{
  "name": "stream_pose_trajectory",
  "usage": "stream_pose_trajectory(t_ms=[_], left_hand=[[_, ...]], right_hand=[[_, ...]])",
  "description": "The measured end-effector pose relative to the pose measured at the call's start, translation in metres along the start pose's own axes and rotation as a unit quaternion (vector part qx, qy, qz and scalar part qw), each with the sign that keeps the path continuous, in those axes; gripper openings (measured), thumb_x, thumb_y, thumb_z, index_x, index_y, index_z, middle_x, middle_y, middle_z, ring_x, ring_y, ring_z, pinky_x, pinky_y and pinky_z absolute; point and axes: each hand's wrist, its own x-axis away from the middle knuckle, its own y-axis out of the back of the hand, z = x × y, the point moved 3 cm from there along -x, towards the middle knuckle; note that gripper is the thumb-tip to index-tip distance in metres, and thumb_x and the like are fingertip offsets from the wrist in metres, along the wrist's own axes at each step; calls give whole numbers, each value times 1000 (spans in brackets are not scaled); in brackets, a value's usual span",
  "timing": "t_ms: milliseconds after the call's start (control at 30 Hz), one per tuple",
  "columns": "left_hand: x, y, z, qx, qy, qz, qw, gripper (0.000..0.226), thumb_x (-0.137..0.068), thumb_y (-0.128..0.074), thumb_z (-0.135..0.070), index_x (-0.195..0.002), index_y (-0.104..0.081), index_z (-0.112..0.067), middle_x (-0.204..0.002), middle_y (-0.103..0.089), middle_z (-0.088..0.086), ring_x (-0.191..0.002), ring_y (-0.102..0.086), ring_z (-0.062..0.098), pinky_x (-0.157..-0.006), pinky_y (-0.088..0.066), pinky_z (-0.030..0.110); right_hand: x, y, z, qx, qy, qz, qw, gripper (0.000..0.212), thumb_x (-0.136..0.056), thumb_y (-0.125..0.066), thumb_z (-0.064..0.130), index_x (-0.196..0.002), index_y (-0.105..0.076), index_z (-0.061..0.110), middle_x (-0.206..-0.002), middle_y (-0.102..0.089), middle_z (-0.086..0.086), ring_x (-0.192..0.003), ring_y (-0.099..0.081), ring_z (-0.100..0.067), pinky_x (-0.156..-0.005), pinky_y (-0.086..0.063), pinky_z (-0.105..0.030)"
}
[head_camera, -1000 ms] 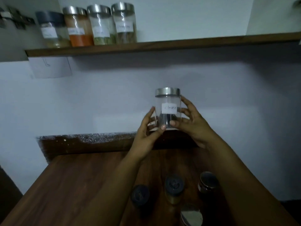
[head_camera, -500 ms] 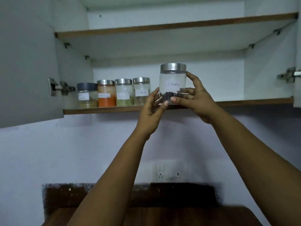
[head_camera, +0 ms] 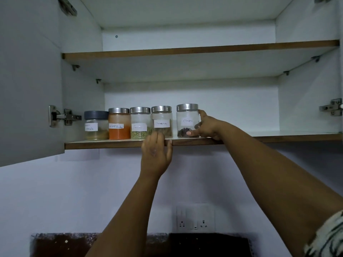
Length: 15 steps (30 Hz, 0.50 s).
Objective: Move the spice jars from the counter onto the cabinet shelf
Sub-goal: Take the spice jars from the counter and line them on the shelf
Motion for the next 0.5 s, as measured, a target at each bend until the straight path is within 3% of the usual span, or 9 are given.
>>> stream_pose_trajectory(t_ms=[233,500], left_hand=[[5,-13,7,-38,-17,-8,999,36,-97,-41,-31,-98,-62,-1,-94,-56,15,-85,-52,29,-80,-46,43],[4,-18,10,-59,-25,-23,998,33,-97,-39,-32,-94,-59,-6,-91,-52,10,-83,-49,25,-79,-42,39]], right_hand=[[-27,-6,-11,-2,-20,26,999,117,-73,-84,27,-154,0,31,-139,-52,-11,-126,-48,-27,-103,-38,-35],[-36,-9,-16,-2,-20,33,999,112,-75,-82,28,-154,-2,30,-140,-52,-10,-128,-48,-26,-106,-35,-36]])
